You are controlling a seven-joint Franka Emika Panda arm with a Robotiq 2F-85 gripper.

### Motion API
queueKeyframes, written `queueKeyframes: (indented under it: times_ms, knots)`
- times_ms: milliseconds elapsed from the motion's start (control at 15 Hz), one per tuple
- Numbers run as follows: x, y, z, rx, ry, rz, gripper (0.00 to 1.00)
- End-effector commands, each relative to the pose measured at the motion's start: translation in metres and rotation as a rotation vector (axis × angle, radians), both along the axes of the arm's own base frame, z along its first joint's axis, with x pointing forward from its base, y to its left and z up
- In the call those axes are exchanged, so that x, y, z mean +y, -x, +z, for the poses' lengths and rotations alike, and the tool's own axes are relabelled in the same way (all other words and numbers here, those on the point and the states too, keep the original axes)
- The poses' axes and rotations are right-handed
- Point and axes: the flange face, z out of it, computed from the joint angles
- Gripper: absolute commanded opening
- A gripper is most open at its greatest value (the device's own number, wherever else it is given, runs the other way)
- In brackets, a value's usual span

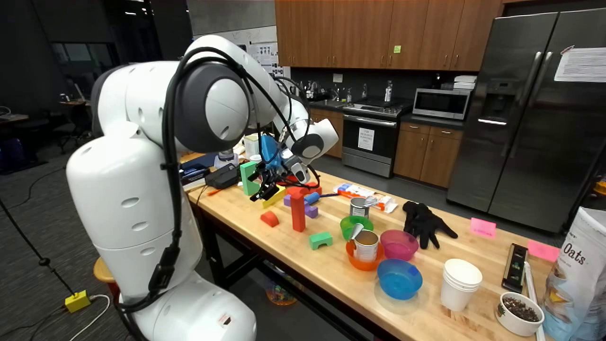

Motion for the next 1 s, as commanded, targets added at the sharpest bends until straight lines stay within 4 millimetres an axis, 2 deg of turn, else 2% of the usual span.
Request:
queueKeyframes:
  times_ms: [0, 467, 933]
  knots:
    - [-0.007, 0.002, -0.002, 0.07, 0.018, -0.067, 1.0]
    - [-0.034, 0.008, -0.011, 0.305, 0.102, -0.253, 1.0]
    - [-0.062, 0.008, -0.009, 0.483, 0.164, -0.413, 1.0]
